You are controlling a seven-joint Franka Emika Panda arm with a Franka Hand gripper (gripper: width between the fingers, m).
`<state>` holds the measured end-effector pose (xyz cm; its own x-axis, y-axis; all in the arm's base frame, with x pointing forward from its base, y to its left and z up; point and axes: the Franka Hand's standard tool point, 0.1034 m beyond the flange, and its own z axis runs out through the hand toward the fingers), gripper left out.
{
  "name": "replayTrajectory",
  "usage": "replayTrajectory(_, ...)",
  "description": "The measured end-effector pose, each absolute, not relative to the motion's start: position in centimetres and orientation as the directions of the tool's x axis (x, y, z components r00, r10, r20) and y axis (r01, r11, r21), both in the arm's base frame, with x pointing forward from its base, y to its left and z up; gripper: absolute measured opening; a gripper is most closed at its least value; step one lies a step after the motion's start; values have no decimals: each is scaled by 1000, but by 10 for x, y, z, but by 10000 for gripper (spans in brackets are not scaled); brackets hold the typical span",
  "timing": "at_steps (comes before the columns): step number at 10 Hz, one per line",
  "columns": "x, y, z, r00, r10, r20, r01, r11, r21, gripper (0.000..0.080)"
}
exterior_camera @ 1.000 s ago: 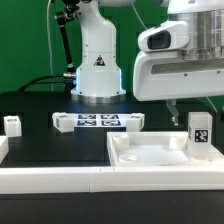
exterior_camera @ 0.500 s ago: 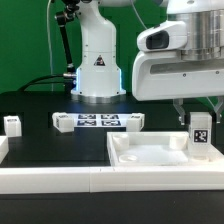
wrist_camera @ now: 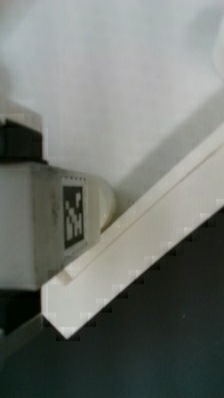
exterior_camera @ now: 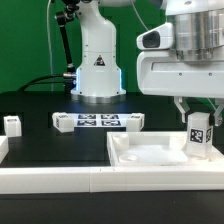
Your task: Assemble square table
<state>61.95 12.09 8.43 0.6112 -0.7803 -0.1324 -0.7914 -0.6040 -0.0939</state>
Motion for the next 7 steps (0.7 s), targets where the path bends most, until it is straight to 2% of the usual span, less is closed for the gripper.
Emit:
replayTrajectory(3,621,121,84,382,-909,-166,-924,-375,-72,290)
replayTrajectory(7,620,120,84,81,-978,-193,-997,-80,-15,290)
